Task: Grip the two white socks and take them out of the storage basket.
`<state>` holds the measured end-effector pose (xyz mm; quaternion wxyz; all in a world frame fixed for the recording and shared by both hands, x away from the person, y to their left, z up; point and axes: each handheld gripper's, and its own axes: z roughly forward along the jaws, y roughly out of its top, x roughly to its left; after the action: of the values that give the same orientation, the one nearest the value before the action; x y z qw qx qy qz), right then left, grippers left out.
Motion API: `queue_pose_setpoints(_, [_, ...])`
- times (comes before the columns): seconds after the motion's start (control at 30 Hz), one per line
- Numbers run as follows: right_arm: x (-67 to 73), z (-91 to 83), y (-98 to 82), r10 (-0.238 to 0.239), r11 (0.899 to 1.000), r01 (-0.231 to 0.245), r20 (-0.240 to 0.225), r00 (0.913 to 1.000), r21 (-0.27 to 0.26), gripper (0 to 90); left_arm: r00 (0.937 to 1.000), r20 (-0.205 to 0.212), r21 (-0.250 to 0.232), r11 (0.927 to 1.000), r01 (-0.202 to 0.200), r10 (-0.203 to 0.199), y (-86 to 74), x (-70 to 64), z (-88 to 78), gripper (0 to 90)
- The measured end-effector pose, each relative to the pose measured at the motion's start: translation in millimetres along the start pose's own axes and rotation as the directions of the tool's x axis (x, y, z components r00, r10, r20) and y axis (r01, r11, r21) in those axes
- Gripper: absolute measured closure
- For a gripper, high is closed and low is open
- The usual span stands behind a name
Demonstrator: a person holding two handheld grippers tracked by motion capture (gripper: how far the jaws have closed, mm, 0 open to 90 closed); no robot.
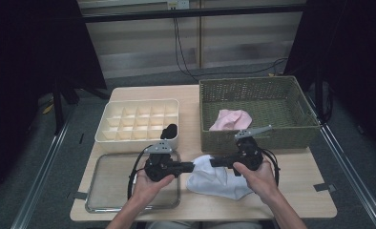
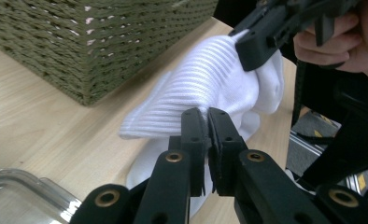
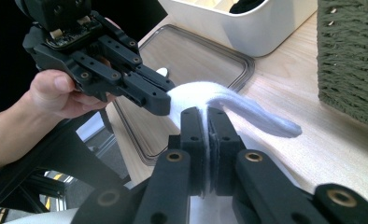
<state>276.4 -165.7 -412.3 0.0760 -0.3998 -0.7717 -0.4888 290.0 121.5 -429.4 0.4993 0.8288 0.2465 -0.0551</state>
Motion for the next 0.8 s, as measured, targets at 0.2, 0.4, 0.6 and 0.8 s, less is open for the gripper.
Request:
queue_pose_setpoints(0.2, [-8.0, -3.0, -3.4, 0.017, 1.000, -0.017, 0.036, 0.9992, -0.007, 72.5, 0.9997, 0.022, -0.020, 0.9998, 0.005, -0.004, 1.2, -1.6, -5.9, 86.9])
queue_pose_setpoints(0.4, [-12.3, -11.5, -8.0, 0.023, 1.000, -0.022, 0.049, 0.9985, -0.020, 69.5, 0.9994, 0.033, -0.039, 0.9992, -0.005, 0.007, 6.7, -4.7, -8.5, 86.9])
queue_pose_setpoints(0.6, [-1.6, -17.5, -4.7, -0.004, 0.999, 0.005, 0.022, 0.9998, -0.038, 67.0, 0.9974, 0.026, -0.035, 0.9972, -0.066, 0.067, 23.4, -18.7, -24.2, 86.8])
queue_pose_setpoints(0.8, [5.3, -22.3, 1.5, -0.024, 0.997, 0.025, 0.018, 0.9996, -0.077, 65.9, 0.9956, 0.033, -0.046, 0.9952, -0.087, 0.088, 32.0, -24.0, -33.9, 86.8])
